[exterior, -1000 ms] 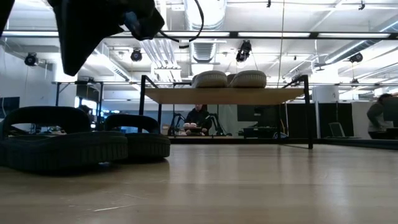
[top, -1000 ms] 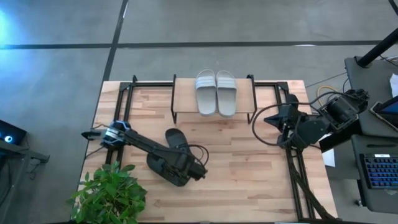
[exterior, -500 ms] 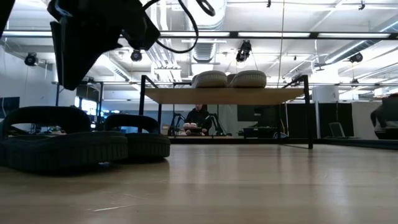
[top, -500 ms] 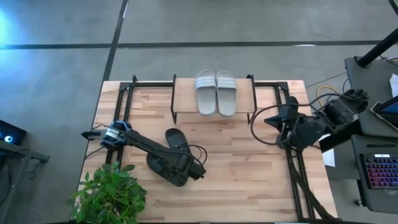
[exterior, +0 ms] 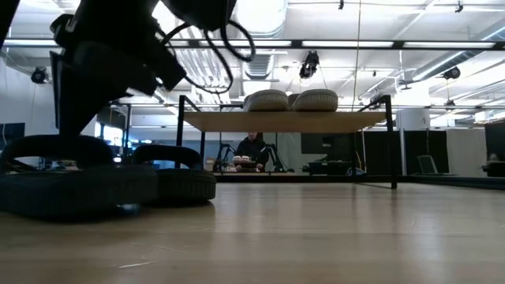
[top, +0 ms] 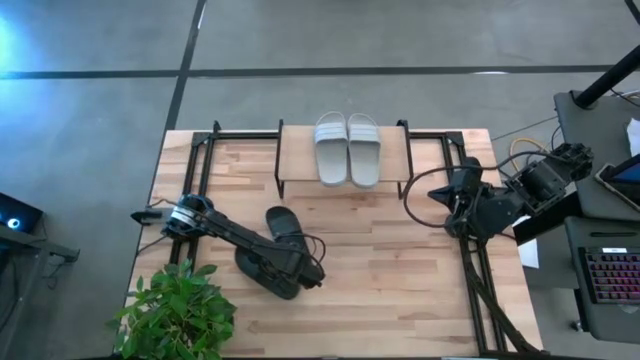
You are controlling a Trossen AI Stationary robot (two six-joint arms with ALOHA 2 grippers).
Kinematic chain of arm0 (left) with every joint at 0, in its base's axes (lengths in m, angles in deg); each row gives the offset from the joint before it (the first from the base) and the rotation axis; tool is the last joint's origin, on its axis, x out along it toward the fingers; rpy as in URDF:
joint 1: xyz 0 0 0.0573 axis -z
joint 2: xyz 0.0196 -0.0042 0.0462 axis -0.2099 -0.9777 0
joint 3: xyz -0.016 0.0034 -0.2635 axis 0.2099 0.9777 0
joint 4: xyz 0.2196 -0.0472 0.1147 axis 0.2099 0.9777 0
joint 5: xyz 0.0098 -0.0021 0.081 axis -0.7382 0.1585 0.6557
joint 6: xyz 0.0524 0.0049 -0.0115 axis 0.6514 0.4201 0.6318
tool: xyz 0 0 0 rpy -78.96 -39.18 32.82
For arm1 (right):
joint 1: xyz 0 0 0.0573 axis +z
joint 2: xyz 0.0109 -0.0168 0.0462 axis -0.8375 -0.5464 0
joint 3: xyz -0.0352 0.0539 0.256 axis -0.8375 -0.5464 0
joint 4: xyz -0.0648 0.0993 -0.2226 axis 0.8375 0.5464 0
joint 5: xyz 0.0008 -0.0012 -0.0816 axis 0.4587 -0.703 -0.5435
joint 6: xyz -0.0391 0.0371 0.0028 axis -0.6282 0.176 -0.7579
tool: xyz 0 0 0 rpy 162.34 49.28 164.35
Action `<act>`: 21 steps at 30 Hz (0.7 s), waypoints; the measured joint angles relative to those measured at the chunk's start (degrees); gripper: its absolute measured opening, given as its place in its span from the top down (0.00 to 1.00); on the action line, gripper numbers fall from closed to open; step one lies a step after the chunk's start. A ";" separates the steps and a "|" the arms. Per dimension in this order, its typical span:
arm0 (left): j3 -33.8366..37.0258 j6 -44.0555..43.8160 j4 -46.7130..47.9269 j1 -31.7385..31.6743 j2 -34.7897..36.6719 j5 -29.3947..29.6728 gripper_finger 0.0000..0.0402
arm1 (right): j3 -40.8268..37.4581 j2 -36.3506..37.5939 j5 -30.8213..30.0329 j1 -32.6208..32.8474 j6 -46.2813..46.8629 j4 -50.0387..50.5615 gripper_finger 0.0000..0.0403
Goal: Pick and place slides into the shelf
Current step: Put the left black slide under the shelf
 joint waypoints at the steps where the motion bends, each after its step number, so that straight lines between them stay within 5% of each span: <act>1: 0.54 0.00 0.00 0.00 0.00 0.00 0.68 | -0.26 0.26 0.00 0.00 0.39 0.00 0.98; 12: 6.28 0.04 -1.00 0.00 -0.02 0.32 0.68 | -0.65 0.88 -0.03 0.00 1.11 0.00 0.98; 21: 8.62 -0.64 -0.98 0.04 -0.10 6.21 0.70 | -0.65 0.91 -2.10 -0.02 1.11 0.00 0.98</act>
